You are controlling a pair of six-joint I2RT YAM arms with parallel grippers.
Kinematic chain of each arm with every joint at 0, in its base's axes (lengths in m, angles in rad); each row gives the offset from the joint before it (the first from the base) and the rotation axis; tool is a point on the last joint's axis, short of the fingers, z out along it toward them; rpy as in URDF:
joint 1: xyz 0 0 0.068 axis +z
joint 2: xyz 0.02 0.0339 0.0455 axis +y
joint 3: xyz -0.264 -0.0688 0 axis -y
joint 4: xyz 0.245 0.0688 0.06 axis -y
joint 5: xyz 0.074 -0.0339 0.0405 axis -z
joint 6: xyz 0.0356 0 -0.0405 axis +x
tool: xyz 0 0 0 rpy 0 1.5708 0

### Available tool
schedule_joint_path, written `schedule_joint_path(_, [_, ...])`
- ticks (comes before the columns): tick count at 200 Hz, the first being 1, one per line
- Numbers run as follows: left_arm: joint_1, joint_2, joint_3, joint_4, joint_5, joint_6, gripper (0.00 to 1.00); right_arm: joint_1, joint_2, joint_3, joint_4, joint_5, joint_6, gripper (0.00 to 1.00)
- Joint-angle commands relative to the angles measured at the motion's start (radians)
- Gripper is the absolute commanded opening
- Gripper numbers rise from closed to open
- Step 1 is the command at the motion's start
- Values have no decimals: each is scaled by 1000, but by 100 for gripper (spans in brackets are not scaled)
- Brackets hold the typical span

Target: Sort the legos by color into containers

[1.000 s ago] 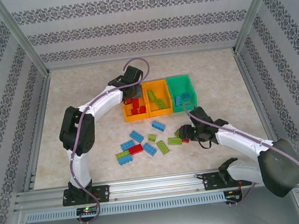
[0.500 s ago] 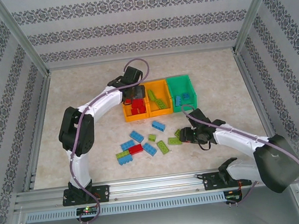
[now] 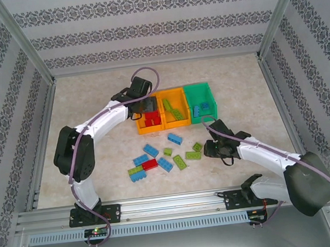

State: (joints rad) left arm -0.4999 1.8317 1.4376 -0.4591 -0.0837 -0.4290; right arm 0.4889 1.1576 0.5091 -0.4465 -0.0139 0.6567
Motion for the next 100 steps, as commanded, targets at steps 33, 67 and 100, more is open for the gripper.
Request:
schedule_joint_path(33, [7, -149, -165, 65, -56, -70, 76, 37, -70, 114, 64, -44, -64, 28])
schedule_joint_path(67, [8, -255, -288, 100, -79, -95, 82, 50, 37, 232, 249, -194, -74, 28])
schedule_joint_path(100, [7, -302, -347, 52, -114, -106, 86, 58, 222, 367, 392, -341, -68, 28])
